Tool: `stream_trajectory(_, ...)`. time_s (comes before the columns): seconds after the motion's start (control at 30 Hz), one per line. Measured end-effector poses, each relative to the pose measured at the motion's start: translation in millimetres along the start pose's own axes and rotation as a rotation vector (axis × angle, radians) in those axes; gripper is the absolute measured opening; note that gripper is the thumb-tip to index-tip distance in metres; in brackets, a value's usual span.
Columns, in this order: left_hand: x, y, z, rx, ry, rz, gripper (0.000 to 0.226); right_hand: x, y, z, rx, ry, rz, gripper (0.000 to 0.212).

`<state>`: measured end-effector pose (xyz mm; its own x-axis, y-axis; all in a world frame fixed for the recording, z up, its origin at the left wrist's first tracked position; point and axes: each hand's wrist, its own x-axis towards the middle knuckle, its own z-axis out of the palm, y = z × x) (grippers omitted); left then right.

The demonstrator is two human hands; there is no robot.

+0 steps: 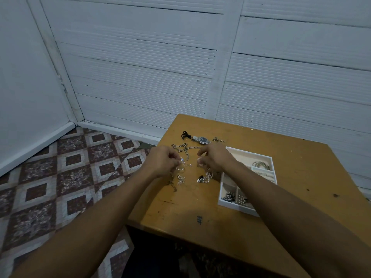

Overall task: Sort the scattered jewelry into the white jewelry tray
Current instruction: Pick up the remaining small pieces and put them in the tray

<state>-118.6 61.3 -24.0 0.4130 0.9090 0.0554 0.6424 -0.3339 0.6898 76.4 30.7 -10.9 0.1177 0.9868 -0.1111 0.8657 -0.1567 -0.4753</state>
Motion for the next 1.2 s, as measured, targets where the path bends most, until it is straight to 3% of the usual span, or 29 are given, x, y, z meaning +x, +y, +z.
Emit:
stream_trajectory(0.27, 0.7, 22.3, 12.7, -0.013, -0.036, 0.011, 0.005, -31.7, 25.4, -52.6, 0.29, 0.055, 0.072, 0.011)
stream_trajectory(0.63, 6.8, 78.1, 53.3, -0.062, -0.123, 0.073, 0.006, -61.8, 88.8, -72.1, 0.14, 0.141, 0.168, 0.016)
stream_trajectory(1.03, 13.2, 101.7, 71.1, -0.016, -0.147, 0.08, 0.006, -62.2, 95.7, -57.2, -0.091, 0.167, 0.087, 0.008)
stream_trajectory(1.2, 15.4, 107.7, 73.0, 0.007, -0.164, 0.085, 0.006, -60.4, 92.2, -55.4, -0.164, 0.152, 0.072, 0.017)
